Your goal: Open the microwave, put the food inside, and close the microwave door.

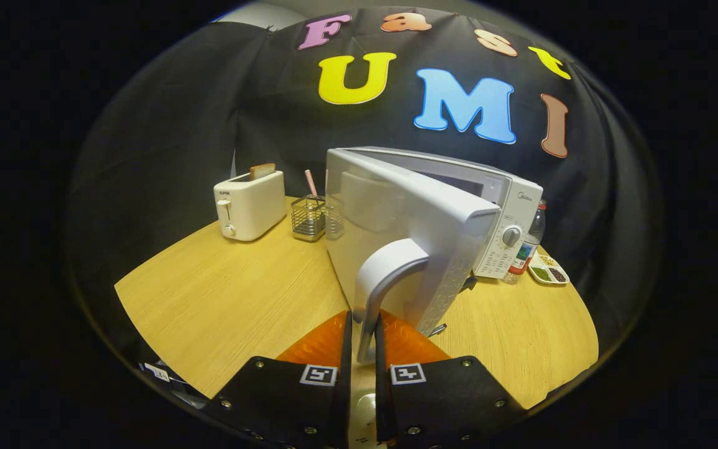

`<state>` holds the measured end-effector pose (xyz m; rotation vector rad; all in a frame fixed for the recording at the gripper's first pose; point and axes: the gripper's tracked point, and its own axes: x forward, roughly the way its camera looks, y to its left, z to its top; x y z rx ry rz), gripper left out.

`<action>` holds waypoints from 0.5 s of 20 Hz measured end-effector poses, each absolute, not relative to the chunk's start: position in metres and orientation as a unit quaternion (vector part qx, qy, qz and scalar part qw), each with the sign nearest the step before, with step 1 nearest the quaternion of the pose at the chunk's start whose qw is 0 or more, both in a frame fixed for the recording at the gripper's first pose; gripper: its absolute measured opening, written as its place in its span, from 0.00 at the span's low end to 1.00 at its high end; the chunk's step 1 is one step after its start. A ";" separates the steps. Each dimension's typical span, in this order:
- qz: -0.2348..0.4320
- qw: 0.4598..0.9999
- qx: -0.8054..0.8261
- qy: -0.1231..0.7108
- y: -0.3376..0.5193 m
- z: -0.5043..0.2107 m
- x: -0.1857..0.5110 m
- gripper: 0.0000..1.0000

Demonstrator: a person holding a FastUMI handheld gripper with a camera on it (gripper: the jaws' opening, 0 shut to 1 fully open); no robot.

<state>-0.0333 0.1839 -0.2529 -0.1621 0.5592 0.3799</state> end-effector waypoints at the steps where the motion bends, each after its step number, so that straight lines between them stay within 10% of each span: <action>1: 0.188 0.939 -0.081 0.275 0.190 -0.254 -0.039 0.17; 10: 0.208 0.936 -0.086 0.271 0.238 -0.254 -0.066 0.17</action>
